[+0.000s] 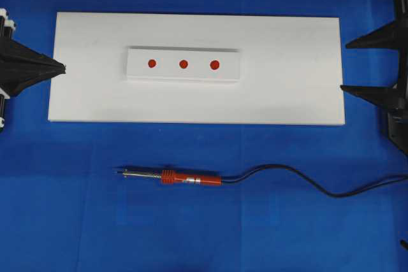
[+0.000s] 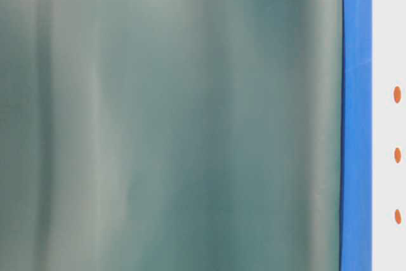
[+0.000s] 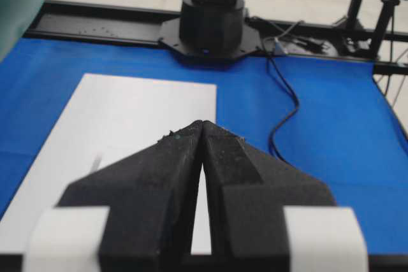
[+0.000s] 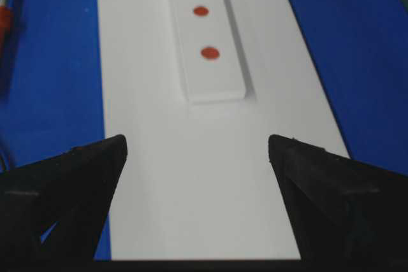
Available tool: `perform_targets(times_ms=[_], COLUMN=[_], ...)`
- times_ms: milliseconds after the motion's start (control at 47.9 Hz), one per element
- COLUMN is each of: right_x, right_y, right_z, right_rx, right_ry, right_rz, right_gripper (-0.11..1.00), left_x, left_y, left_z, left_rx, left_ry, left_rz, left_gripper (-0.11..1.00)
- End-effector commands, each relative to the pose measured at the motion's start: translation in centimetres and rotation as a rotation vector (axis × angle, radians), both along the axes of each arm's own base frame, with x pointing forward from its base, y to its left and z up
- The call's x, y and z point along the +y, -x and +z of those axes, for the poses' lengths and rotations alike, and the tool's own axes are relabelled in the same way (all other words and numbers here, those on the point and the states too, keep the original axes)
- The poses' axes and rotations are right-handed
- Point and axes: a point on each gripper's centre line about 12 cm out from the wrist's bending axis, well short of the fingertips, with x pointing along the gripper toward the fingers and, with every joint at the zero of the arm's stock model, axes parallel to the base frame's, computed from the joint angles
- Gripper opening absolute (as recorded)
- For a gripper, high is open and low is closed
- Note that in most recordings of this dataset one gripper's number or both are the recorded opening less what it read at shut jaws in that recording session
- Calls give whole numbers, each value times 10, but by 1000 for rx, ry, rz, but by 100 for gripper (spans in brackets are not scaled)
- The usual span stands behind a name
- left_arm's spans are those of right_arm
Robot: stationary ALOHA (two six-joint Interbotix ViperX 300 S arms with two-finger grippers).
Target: Touch the tip of the soldering iron to the mark.
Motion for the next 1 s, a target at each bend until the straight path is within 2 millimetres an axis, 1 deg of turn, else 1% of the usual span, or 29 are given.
perform_targets(times_ms=[0, 209, 982], right_x=[1, 2, 2], right_y=[2, 2, 2], right_z=[0, -6, -1], right_rx=[-20, -24, -45], right_ry=[-5, -4, -8], right_rz=[5, 16, 17], right_gripper=[87, 87, 87], left_x=[0, 0, 0], left_y=[-2, -2, -2], left_z=[5, 4, 0], left_rx=[-11, -6, 5], left_ry=[1, 1, -9], left_rz=[-2, -2, -1], left_gripper=[0, 0, 0])
